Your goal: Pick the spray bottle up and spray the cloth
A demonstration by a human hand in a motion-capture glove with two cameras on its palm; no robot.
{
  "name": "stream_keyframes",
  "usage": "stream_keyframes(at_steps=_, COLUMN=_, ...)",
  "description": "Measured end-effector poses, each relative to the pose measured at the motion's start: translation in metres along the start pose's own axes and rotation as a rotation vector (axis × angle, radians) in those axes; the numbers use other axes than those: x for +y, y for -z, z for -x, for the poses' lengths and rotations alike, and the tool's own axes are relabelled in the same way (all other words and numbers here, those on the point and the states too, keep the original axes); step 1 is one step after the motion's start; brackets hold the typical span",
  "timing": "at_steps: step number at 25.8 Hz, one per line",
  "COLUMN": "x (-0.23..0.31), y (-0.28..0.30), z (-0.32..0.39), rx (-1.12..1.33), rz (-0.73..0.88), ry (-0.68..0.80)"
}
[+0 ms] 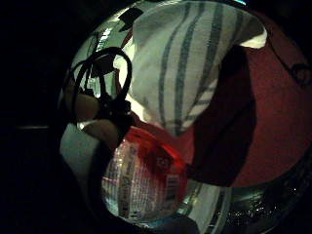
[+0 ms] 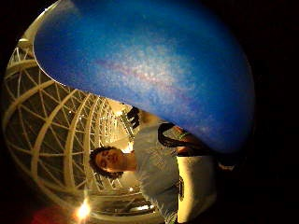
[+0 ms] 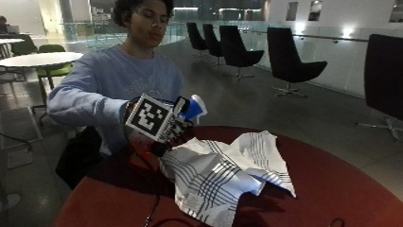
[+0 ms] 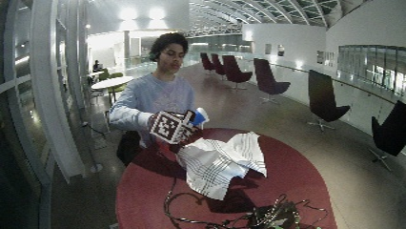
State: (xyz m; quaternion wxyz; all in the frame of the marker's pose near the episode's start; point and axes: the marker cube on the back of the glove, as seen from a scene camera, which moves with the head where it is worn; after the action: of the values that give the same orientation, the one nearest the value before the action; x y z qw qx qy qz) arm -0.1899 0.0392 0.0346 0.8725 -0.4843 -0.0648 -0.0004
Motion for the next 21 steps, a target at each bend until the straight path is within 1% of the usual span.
stream_keyframes(at_steps=6, x=0.001, y=-0.004, z=-0.006, rx=0.016, rz=0.011, ry=-0.045)
stream_keyframes(at_steps=21, x=0.016, y=-0.01, z=-0.006, rx=0.003, rz=0.008, ry=-0.068)
